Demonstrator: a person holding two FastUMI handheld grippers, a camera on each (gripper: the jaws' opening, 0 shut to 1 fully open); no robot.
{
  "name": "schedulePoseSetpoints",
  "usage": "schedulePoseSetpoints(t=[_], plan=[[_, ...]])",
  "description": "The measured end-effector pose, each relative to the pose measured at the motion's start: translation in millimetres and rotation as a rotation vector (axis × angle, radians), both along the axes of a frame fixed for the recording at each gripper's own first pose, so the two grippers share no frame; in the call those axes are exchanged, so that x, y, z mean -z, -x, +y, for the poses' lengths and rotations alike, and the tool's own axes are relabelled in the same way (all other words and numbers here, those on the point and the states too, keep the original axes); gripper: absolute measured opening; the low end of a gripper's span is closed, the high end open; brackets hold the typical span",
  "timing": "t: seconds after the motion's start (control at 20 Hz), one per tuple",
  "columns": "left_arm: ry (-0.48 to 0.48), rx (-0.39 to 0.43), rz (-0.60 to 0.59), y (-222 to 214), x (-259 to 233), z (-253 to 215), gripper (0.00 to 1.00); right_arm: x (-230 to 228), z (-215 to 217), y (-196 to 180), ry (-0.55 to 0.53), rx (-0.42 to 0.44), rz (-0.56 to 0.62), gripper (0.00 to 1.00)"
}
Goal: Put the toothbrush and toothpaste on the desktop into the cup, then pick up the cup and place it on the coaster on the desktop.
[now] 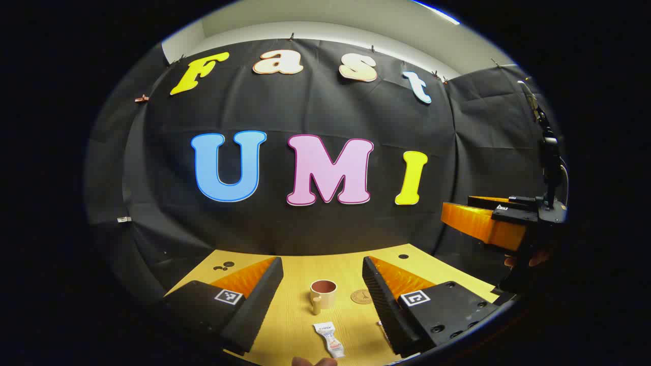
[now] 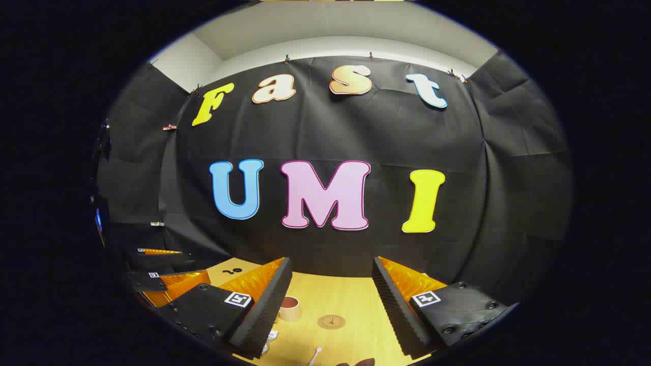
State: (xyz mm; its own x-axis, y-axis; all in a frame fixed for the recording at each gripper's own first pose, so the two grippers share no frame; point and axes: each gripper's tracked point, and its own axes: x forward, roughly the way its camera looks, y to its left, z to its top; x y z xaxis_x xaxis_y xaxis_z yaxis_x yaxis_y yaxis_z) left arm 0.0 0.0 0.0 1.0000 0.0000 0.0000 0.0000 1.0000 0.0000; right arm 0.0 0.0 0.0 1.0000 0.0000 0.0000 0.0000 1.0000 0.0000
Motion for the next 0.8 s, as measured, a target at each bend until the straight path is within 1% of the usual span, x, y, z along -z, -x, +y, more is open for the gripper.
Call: schedulePoseSetpoints(t=[0.05,0.35,0.4,0.45,0.7,0.8], plan=[[0.002,0.0,0.006,-0.3,0.5,-0.5,0.96,1.2,0.4,-0.2,-0.003,-0.003,0.004,0.97],[0.003,-0.007,0.032,-6.1,9.7,-1.7,0.96,6.8,-4.7,-8.3,-0.016,-0.003,0.023,0.97],[0.005,-0.008,0.033,-7.7,11.6,-1.3,0.96,8.6,-5.4,-8.4,-0.017,-0.003,0.023,1.0],[0.008,-0.009,0.035,-8.7,11.0,-1.3,0.96,10.3,-5.9,-9.7,-0.016,-0.003,0.027,0.97],[0.008,-0.009,0.054,-17.1,18.7,-2.2,0.96,19.2,-10.5,-14.3,-0.012,0.0,0.042,0.97],[0.009,-0.003,0.081,-21.0,27.4,-5.7,0.97,25.2,-14.0,-15.6,-0.01,0.005,0.051,0.97]])
